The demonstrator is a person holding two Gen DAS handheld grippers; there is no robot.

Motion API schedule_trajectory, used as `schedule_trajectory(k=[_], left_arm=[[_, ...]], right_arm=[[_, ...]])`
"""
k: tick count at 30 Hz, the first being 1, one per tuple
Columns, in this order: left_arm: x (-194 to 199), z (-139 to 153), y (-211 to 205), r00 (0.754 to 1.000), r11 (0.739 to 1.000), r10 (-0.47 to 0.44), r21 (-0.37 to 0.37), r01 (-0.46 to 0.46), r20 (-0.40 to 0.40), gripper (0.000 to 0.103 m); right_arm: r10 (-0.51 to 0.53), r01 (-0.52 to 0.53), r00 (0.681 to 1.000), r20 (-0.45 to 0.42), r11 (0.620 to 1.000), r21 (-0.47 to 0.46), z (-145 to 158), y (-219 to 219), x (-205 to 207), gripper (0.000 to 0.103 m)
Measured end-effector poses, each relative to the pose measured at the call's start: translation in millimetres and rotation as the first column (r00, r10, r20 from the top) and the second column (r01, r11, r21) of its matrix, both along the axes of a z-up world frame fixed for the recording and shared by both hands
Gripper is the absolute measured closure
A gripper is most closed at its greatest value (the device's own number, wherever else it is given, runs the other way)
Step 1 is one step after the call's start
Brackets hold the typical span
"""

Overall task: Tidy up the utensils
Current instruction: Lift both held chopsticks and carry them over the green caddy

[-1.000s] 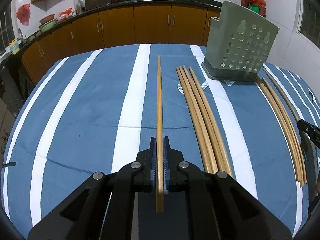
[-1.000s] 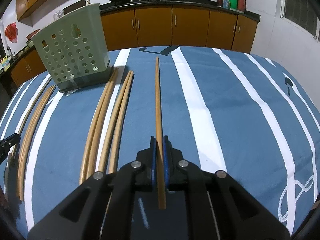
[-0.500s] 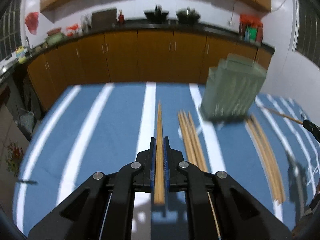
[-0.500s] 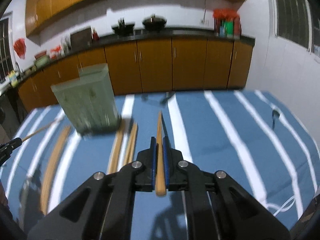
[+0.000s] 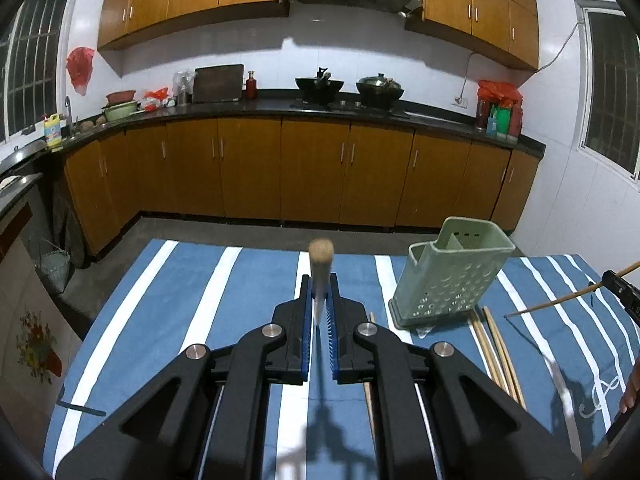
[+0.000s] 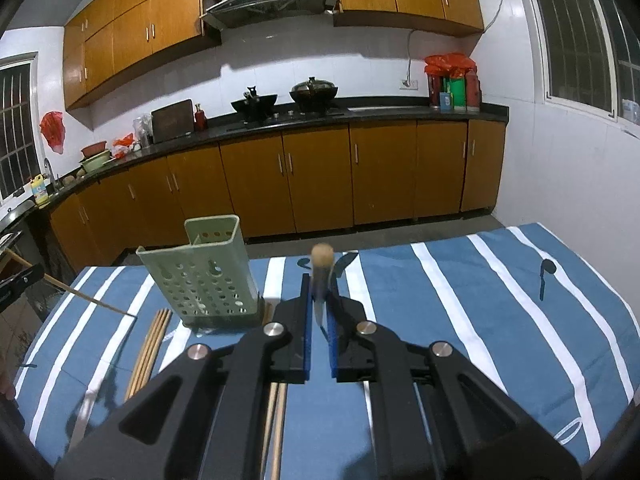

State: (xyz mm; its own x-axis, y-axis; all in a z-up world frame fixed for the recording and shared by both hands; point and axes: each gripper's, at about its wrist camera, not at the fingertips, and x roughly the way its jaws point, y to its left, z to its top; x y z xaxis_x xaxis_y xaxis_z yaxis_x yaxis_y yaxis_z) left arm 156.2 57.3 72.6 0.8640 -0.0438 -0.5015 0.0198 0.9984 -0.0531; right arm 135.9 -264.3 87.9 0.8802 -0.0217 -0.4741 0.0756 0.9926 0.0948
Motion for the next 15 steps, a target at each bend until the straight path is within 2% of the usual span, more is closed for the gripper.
schedule_trajectory(k=[2,7,10,13,15], left_arm=[[3,8,0,1.0,1.0,0.006,-0.003,-0.005,0.018,0.096],[3,53,0,0.991,0.999,0.007,-0.035,-0.003,0.133,0.096],[2,89,-5,0.972,0.996,0.002,-0.087,0.018,0.233,0.096],[-1,109,-13,0.951,0.991,0.0,-0.125,0.04,0.308,0.096],[-2,117,-23,0.934,0.987,-0.008,-0.146,0.064,0.356,0.096]], right_arm=[[-0.004,0.004,1.0,0.021,1.0,-0.004,8,3,-1,0.095],[-0.01,0.002,0.986,0.165,0.999,0.048,62,-4,0,0.095],[0.011,-0.039,0.962,0.274,0.995,0.096,101,-1,-2,0.095],[0.046,-0.089,0.932,0.36,0.991,0.102,128,10,-2,0.095],[0.077,-0.12,0.923,0.378,0.989,0.092,136,20,0,0.095]])
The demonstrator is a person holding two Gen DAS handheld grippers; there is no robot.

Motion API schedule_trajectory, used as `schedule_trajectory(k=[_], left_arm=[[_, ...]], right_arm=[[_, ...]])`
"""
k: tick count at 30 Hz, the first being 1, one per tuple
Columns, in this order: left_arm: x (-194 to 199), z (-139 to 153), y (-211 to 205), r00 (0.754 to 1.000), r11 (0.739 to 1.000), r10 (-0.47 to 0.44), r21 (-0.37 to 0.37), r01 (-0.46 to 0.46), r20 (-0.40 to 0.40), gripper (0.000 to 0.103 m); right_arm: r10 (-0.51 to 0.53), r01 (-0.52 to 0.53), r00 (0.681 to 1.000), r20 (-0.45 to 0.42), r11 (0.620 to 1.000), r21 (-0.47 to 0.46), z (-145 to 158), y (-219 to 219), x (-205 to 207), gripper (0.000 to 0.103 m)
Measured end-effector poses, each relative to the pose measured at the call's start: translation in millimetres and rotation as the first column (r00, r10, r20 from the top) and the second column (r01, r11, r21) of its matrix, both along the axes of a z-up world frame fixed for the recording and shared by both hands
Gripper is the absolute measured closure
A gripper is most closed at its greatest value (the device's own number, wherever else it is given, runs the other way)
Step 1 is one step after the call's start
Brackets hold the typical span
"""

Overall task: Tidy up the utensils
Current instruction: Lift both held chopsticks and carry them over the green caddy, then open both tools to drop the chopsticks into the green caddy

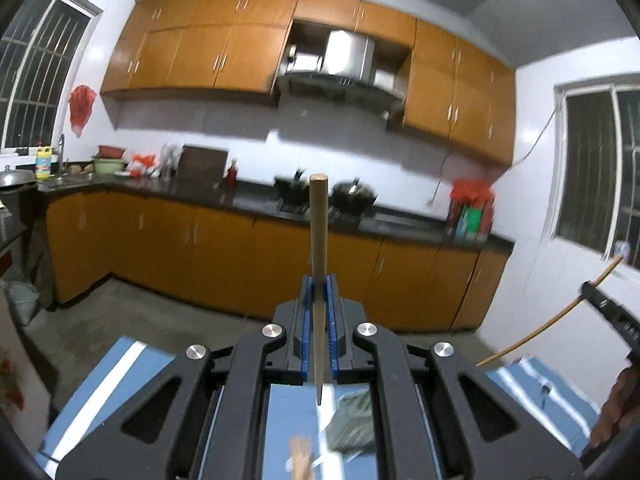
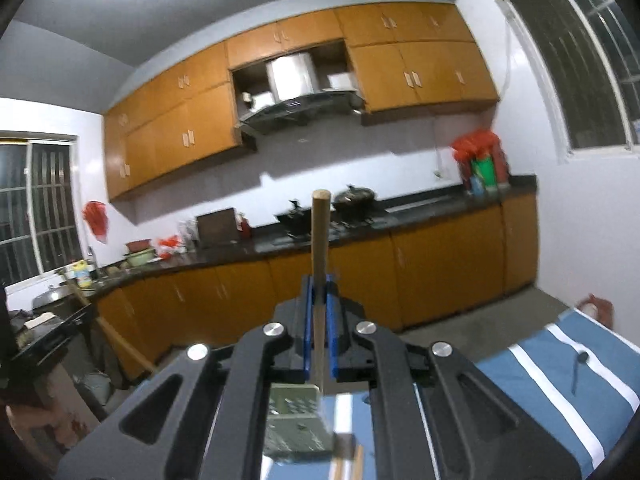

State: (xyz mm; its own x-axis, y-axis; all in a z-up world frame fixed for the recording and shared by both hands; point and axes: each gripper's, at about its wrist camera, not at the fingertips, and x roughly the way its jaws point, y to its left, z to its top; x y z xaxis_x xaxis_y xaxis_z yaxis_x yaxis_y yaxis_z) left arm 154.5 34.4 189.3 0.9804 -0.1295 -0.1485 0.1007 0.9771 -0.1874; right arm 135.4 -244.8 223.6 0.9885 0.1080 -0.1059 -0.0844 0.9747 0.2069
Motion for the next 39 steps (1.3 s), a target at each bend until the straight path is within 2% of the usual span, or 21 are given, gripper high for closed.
schedule_trajectory(k=[3,6,13,19,20,21,23,29,33,36,39], left_arm=[[4,-2,-15,0.999,1.0,-0.02,-0.007,0.02,0.036,0.096],[14,-13,-30,0.998,0.999,-0.051,-0.006,0.051,0.027,0.096],[46,-57,-55,0.992,0.995,-0.103,-0.012,0.103,-0.068,0.096],[57,-72,-58,0.981,0.991,-0.133,-0.016,0.132,-0.14,0.093],[55,-73,-57,0.98,0.991,-0.135,-0.018,0.134,-0.144,0.086],[54,-74,-57,0.98,0.991,-0.133,-0.018,0.132,-0.147,0.069],[51,-72,-53,0.982,0.992,-0.124,-0.02,0.123,-0.14,0.053],[44,-66,-46,0.982,0.992,-0.126,-0.031,0.123,-0.137,0.051],[33,-56,-35,0.987,0.991,-0.123,-0.063,0.117,-0.108,0.047],[17,-50,-24,0.99,0.99,-0.113,-0.091,0.106,-0.078,0.044],[2,-51,-13,0.993,0.992,-0.09,-0.097,0.083,-0.076,0.044]], right_arm=[[0.038,-0.039,0.999,-0.011,0.999,-0.032,-2,15,10,0.095],[0.058,-0.06,0.997,-0.047,0.997,-0.057,-14,26,22,0.095],[0.055,-0.067,0.985,-0.166,0.995,-0.068,-53,36,58,0.095],[0.056,-0.072,0.975,-0.216,0.995,-0.067,-75,39,67,0.093],[0.055,-0.07,0.976,-0.212,0.995,-0.066,-76,38,64,0.092],[0.054,-0.07,0.976,-0.209,0.995,-0.067,-75,38,64,0.091],[0.054,-0.069,0.978,-0.201,0.995,-0.065,-73,37,61,0.086],[0.041,-0.051,0.986,-0.161,0.997,-0.059,-61,33,42,0.077],[0.009,-0.015,0.99,-0.141,0.999,-0.046,-55,20,25,0.074],[-0.023,0.019,0.986,-0.168,0.999,-0.031,-62,6,17,0.074],[-0.054,0.047,0.97,-0.237,0.998,-0.038,-87,-7,13,0.073]])
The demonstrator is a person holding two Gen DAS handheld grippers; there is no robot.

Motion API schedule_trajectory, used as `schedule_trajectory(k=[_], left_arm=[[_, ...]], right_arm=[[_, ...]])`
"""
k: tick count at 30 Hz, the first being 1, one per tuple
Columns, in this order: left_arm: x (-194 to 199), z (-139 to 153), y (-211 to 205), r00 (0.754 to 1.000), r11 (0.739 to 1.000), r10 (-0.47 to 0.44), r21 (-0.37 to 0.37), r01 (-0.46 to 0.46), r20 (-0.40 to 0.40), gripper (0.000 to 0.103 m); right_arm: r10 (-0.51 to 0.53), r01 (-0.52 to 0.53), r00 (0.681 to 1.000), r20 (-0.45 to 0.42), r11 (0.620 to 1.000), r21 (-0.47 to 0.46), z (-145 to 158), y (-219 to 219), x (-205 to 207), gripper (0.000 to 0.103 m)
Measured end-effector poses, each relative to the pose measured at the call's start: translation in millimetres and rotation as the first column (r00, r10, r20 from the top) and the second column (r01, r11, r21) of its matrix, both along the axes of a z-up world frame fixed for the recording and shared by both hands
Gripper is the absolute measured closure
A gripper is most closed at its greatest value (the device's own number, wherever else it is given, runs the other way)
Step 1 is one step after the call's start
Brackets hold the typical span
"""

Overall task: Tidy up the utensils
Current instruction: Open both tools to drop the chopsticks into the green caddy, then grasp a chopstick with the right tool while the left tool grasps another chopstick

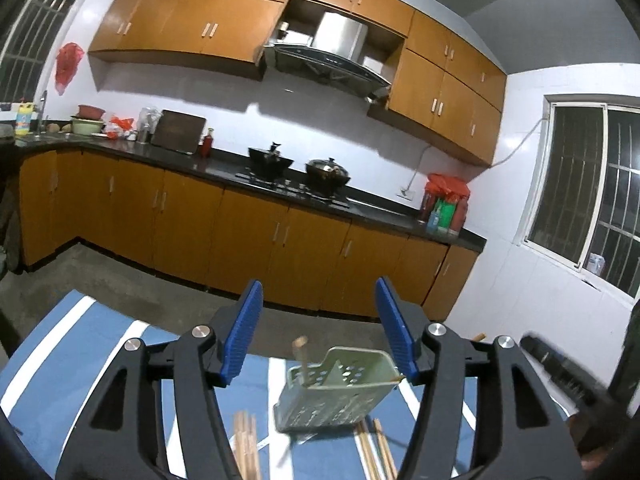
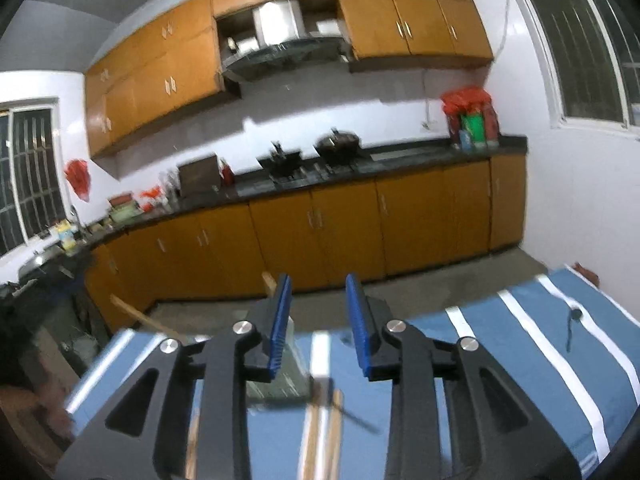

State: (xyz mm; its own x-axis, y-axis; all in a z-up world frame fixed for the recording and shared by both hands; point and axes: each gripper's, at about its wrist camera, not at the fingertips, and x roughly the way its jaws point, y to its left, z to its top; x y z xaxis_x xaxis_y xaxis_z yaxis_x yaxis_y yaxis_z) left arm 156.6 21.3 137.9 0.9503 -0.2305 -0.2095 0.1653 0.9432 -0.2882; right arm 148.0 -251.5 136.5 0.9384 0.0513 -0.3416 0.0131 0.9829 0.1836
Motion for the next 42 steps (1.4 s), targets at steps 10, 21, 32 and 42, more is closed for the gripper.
schedule_trajectory(k=[10,21,32,42], left_arm=[[-10,-97,28,0.949,0.982,0.132,0.165,-0.087,-0.288,0.046],[-17,-180,22,0.854,0.981,0.098,0.196,0.005,-0.511,0.058],[-20,-200,1,0.82,0.979,0.013,0.175,0.106,-0.572,0.073],[-23,-206,-7,0.81,0.969,0.002,0.202,0.144,-0.587,0.078]], right_arm=[[0.109,-0.125,0.897,-0.428,0.992,-0.009,-147,20,8,0.08],[0.125,-0.155,0.839,-0.53,0.988,-0.014,-186,33,-3,0.082],[0.042,-0.087,0.842,-0.537,0.995,-0.058,-191,20,2,0.095],[0.029,-0.082,0.844,-0.536,0.994,-0.075,-191,16,2,0.095]])
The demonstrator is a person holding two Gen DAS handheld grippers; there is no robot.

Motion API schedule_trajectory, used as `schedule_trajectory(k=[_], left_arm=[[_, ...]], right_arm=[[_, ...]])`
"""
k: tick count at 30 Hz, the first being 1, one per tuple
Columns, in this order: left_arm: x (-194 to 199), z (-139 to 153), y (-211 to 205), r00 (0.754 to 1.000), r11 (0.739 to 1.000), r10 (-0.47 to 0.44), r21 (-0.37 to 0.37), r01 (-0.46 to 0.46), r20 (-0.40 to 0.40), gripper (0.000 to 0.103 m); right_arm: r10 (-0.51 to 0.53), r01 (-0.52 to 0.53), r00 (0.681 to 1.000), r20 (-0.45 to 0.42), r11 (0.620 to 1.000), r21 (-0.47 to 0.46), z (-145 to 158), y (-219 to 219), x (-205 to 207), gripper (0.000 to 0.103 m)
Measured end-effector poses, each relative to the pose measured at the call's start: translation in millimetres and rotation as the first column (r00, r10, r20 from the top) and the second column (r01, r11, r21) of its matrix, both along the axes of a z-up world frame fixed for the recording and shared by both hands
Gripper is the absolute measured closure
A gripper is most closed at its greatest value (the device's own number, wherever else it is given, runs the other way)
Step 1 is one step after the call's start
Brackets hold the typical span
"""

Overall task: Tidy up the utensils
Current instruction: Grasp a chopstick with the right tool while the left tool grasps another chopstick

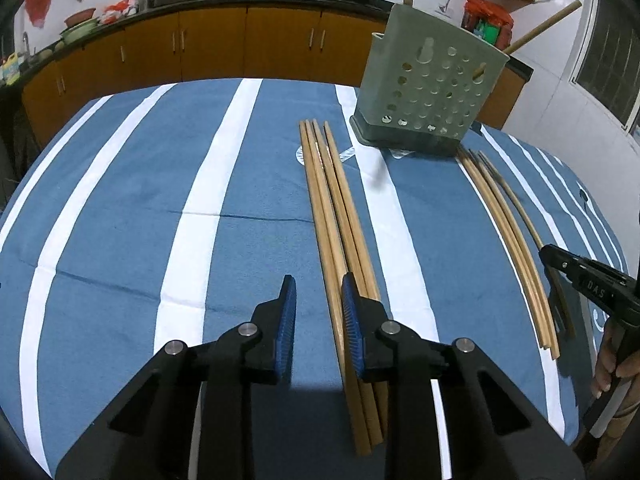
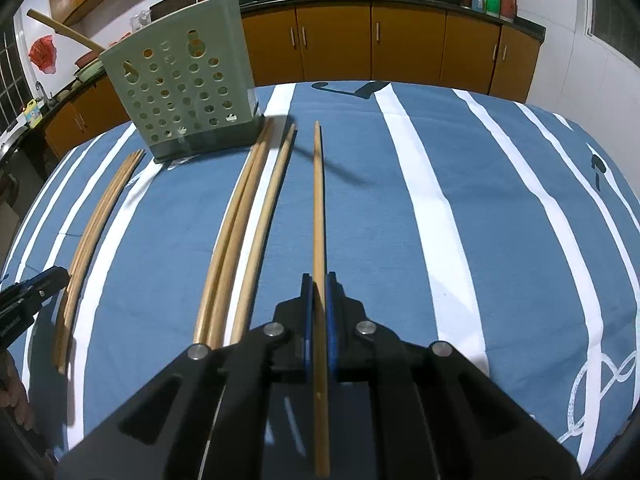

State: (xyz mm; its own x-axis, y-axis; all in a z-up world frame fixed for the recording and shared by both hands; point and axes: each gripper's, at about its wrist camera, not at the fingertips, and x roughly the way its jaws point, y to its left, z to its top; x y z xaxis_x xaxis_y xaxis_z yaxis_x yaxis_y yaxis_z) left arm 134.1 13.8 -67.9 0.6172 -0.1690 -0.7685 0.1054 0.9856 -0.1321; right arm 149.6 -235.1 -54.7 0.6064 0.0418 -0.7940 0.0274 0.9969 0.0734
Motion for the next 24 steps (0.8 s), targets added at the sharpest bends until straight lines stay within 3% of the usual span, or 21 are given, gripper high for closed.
schedule_trajectory(k=[12,15,18,24], left_arm=[[-3,0,-2,1.0,0.999,0.021,0.027,-0.02,-0.01,0.088],[4,0,-3,1.0,0.999,0.021,0.044,-0.021,-0.004,0.095],[14,0,3,0.999,0.998,0.038,0.047,-0.038,-0.007,0.095],[30,0,33,0.993,0.992,0.118,0.048,-0.117,-0.004,0.095]], right_arm=[[0.0,0.0,1.0,0.004,1.0,0.001,-1,-1,-5,0.091],[0.028,-0.028,1.0,0.003,1.0,0.009,-1,5,-4,0.094],[0.049,-0.049,0.999,0.006,0.999,-0.001,0,11,-1,0.095],[-0.045,0.046,0.999,0.025,0.999,-0.008,-1,-7,15,0.095]])
